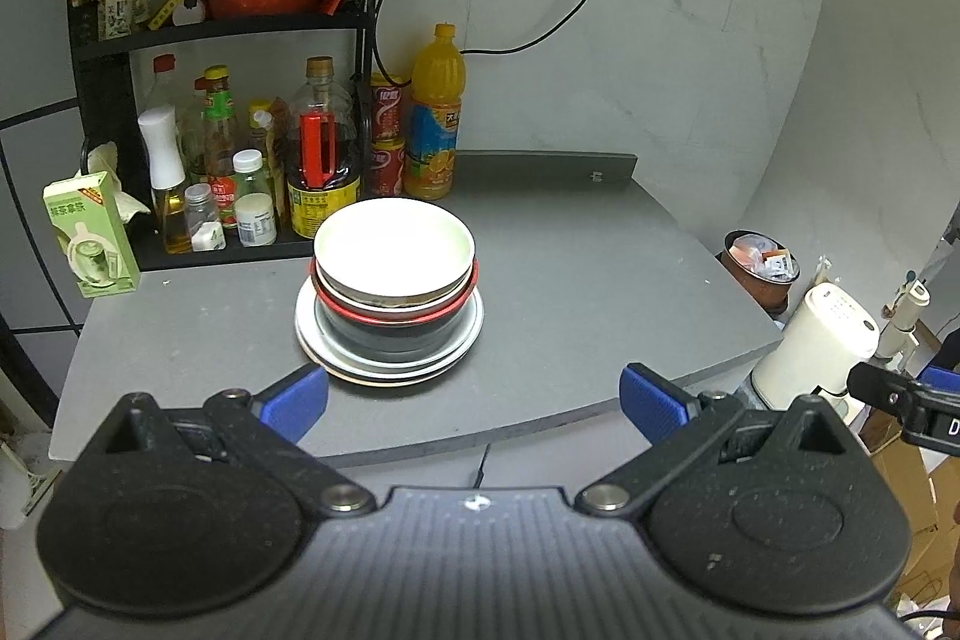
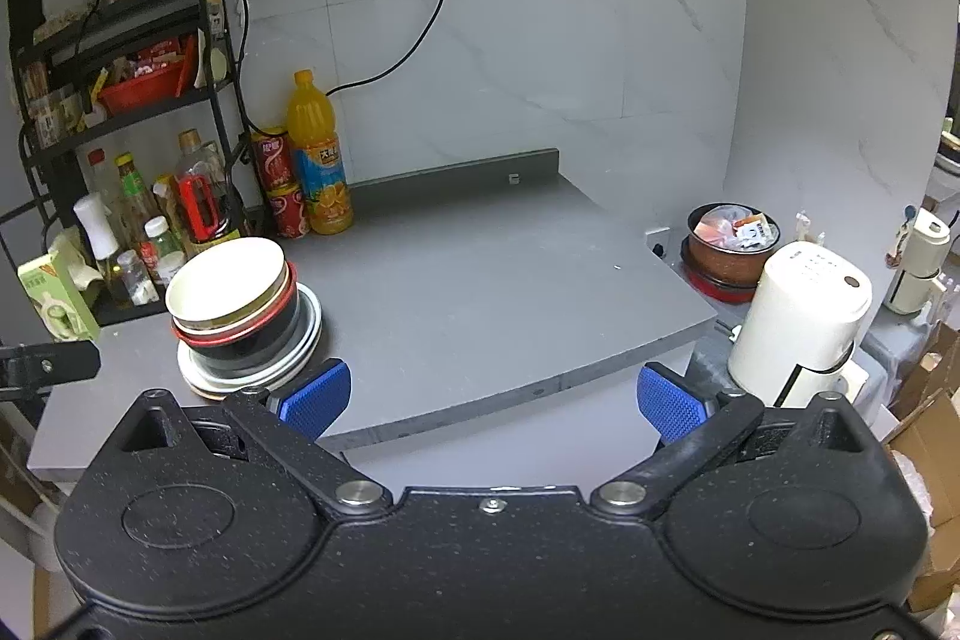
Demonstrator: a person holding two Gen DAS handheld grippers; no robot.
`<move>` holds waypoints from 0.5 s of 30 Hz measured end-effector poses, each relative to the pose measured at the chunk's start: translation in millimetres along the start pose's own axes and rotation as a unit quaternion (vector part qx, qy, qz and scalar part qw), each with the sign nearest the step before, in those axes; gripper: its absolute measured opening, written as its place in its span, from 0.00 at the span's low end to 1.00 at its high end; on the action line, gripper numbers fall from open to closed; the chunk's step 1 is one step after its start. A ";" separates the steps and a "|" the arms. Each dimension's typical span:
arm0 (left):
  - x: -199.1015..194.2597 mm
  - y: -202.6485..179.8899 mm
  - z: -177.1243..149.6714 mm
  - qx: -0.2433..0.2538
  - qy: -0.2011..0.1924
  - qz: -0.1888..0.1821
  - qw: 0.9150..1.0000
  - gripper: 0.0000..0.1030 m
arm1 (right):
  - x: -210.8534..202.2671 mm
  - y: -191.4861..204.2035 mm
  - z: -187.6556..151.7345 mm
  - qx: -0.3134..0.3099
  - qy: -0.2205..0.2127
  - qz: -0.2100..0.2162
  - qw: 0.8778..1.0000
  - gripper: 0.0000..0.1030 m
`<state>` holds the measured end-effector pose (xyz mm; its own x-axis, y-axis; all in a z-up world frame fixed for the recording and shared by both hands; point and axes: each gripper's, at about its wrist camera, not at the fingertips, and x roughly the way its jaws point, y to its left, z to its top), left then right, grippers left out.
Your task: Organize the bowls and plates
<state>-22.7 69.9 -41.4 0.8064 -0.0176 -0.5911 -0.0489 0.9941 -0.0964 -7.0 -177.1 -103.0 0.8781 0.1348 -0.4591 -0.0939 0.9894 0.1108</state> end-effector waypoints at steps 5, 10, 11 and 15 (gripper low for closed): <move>-5.2 2.9 -6.6 0.009 -0.003 0.001 1.000 0.99 | -1.0 6.3 -9.1 -0.005 0.003 0.009 1.000 1.00; -7.2 7.3 -10.0 0.009 -0.004 0.005 1.000 0.99 | 0.7 11.3 -13.3 -0.013 0.004 0.011 1.000 1.00; -7.4 8.4 -10.5 0.009 -0.005 0.007 1.000 0.99 | 0.8 11.6 -13.9 -0.014 0.003 0.012 1.000 1.00; -7.1 12.9 -13.1 0.006 -0.004 0.013 1.000 0.99 | 2.5 11.0 -13.4 -0.014 0.004 0.016 1.000 1.00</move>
<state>-36.7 81.5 -48.9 0.8095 0.0089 -0.5870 -0.0633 0.9954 -0.0722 -12.1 -165.1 -114.8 0.8705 0.1662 -0.4633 -0.1348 0.9858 0.1003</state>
